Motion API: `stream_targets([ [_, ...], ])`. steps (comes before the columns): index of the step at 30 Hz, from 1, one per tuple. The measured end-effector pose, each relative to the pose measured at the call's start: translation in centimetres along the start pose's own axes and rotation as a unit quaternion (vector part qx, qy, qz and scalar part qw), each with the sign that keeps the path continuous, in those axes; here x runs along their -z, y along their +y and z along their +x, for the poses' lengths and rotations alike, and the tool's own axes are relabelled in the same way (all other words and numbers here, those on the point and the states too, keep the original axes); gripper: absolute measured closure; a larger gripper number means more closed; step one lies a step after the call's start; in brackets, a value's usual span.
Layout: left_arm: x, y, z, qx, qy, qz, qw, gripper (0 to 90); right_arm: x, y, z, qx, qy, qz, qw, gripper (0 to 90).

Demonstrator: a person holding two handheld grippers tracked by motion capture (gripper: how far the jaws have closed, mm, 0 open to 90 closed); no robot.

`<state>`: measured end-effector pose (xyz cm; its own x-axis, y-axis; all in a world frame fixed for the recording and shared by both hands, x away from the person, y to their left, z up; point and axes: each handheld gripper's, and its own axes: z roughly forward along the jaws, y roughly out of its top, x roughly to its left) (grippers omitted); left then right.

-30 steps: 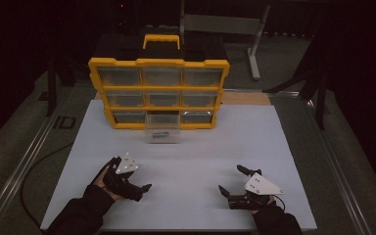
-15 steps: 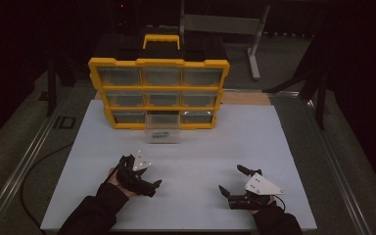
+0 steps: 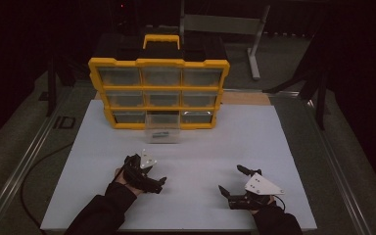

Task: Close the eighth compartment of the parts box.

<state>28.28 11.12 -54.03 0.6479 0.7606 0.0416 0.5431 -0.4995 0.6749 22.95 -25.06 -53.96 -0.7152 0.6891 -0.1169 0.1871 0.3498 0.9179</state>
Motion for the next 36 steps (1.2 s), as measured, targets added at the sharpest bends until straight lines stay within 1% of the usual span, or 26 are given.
stream_targets([
  [2,-0.2,0.1,0.1,0.015,0.004,-0.009,0.9998,0.3,0.0,0.0,0.0,0.0,0.0,0.0,1.0,8.6],
  [4,-0.6,0.3,0.1,0.023,0.006,-0.01,0.9997,0.3,0.0,0.0,0.0,-0.002,-0.001,0.0,1.0,8.6],
  [5,-0.8,0.4,0.1,0.025,0.001,-0.007,0.9997,0.3,0.0,0.0,0.0,-0.002,0.0,0.0,1.0,8.6],
  [6,-1.0,0.5,0.0,0.026,0.002,-0.002,0.9997,0.3,0.0,0.0,0.0,-0.002,-0.001,0.0,1.0,8.6],
  [7,-1.2,0.7,0.0,0.023,0.008,0.006,0.9997,0.3,0.0,0.0,0.0,-0.002,-0.001,0.0,1.0,8.6],
  [8,-1.4,0.7,-0.1,0.021,0.013,0.009,0.9997,0.3,0.0,0.0,0.0,-0.002,0.0,0.0,1.0,8.6],
  [10,-1.6,0.9,0.0,0.035,0.009,0.004,0.9993,0.3,0.0,0.0,-0.1,-0.002,0.0,-0.001,1.0,8.6],
  [15,-1.9,1.6,0.2,0.05,0.027,-0.017,0.9983,0.3,0.0,0.0,-0.1,-0.003,0.0,-0.001,1.0,8.6],
  [16,-2.0,1.8,0.3,0.052,0.034,-0.019,0.9979,0.3,0.0,0.0,-0.1,-0.003,0.0,-0.001,1.0,8.6],
  [17,-2.1,1.9,0.5,0.054,0.038,-0.02,0.9977,0.3,0.0,0.0,-0.1,-0.003,0.0,-0.001,1.0,8.6],
  [18,-2.2,2.1,0.6,0.057,0.036,-0.021,0.9975,0.3,0.0,0.0,-0.1,-0.003,0.0,-0.001,1.0,8.6],
  [19,-2.3,2.2,0.7,0.061,0.039,-0.021,0.9972,0.3,0.0,0.0,0.0,-0.003,0.0,-0.001,1.0,8.6],
  [21,-2.5,2.3,0.9,0.062,0.041,-0.019,0.9971,0.3,0.0,0.0,-0.1,-0.003,0.0,-0.001,1.0,8.6],
  [22,-2.6,2.4,0.9,0.066,0.044,-0.021,0.9966,0.3,0.0,0.0,-0.1,-0.003,0.001,-0.001,1.0,8.6],
  [23,-2.7,2.4,1.0,0.069,0.043,-0.022,0.9965,0.3,0.0,0.0,-0.1,-0.003,0.001,-0.001,1.0,8.6],
  [28,-3.0,2.6,1.3,0.077,0.048,-0.015,0.9958,0.3,0.0,-0.1,-0.1,-0.003,0.002,-0.002,1.0,8.6],
  [31,-3.1,2.7,1.5,0.084,0.052,-0.016,0.995,0.3,-0.1,-0.1,-0.1,-0.003,0.003,0.0,1.0,8.6],
  [36,-3.5,2.9,1.8,0.086,0.06,-0.014,0.9944,0.3,-0.1,-0.1,-0.1,-0.003,0.003,0.0,1.0,8.6],
])
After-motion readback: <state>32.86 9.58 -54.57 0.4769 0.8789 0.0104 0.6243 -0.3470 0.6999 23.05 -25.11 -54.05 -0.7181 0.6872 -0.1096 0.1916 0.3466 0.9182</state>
